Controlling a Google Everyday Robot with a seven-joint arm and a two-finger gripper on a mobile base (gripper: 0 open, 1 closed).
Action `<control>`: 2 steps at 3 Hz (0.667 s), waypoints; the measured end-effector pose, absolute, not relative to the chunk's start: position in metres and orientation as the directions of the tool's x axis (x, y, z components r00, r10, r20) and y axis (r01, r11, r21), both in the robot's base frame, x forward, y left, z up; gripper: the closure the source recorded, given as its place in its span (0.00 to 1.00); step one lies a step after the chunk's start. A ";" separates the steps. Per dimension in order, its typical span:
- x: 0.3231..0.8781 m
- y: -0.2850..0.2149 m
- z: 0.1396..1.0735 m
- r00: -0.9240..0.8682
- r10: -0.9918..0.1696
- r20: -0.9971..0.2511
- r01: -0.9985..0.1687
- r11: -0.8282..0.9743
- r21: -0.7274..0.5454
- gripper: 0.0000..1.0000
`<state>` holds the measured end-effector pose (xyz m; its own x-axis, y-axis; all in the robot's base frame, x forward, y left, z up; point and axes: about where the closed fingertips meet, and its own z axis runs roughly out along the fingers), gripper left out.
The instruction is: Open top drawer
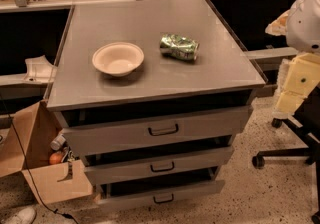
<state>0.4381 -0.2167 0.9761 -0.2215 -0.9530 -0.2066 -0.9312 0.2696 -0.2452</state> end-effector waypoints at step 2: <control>0.441 -0.215 0.971 -0.220 -0.950 -0.223 -0.929 0.273 -0.250 0.00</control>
Offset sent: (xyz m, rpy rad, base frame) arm 0.0082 0.0027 -0.0225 0.0472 -0.0086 -0.0001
